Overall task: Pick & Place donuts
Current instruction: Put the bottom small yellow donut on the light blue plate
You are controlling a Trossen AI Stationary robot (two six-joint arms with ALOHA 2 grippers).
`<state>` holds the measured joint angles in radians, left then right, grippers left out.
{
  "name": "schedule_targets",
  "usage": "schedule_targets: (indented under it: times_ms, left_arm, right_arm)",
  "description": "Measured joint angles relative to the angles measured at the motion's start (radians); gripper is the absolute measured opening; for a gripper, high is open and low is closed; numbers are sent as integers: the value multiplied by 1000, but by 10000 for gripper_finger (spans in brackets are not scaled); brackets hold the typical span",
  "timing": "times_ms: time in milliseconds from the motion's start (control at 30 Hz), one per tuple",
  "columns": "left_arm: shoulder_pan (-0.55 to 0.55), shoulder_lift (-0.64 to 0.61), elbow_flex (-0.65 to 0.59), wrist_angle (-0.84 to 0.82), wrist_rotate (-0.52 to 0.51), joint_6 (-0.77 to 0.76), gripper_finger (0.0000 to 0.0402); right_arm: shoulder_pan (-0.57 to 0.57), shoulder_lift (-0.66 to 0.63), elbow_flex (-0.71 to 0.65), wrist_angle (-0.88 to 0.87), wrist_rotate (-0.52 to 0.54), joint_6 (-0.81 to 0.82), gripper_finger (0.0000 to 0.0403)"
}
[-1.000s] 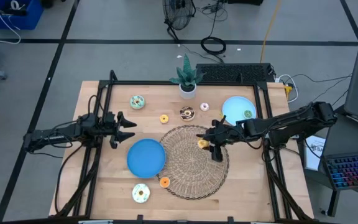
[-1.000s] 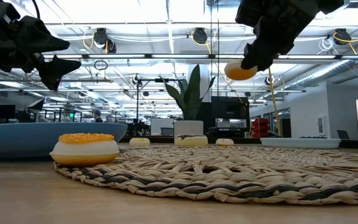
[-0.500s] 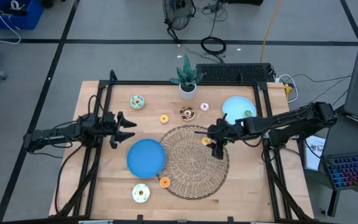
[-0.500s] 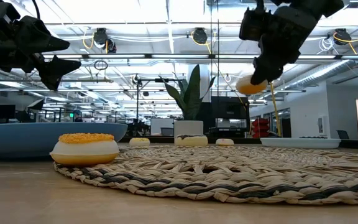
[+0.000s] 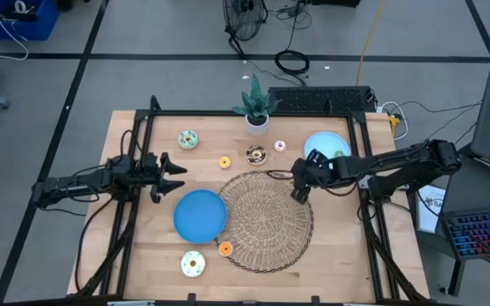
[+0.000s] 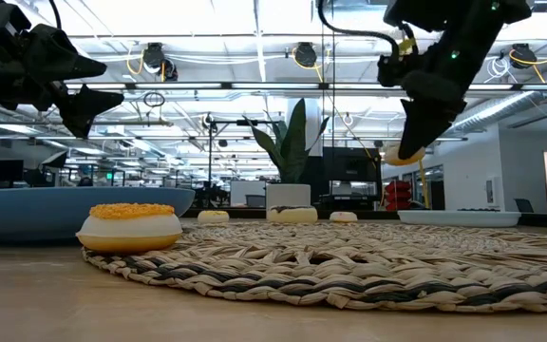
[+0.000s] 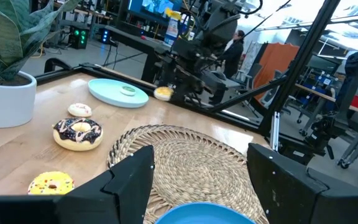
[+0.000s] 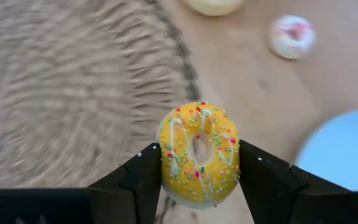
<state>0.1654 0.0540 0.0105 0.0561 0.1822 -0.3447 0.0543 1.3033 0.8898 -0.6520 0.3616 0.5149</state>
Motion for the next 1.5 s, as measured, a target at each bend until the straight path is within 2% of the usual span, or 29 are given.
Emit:
schedule_targets:
  times_ms: [100, 267, 733, 1033, 1367, 1500]
  left_arm:
    - [0, 0, 0, 0, 0, 0, 255]
    - [0, 0, 0, 0, 0, 0, 255]
    - [0, 0, 0, 0, 0, 0, 255]
    - [0, 0, 0, 0, 0, 0, 255]
    - [0, 0, 0, 0, 0, 0, 255]
    - [0, 0, 0, 0, 0, 0, 255]
  right_arm:
    - [-14, 0, 0, -29, 35, 60, 183]
    - [-48, 0, 0, -106, 35, 126, 183]
    - [-104, -49, 0, -206, 39, 77, 183]
    - [-144, -168, -39, -280, 163, 132, 183]
    - [-207, -354, -190, -266, 169, 250, 183]
    - [-232, -411, -268, -203, 191, 314, 183]
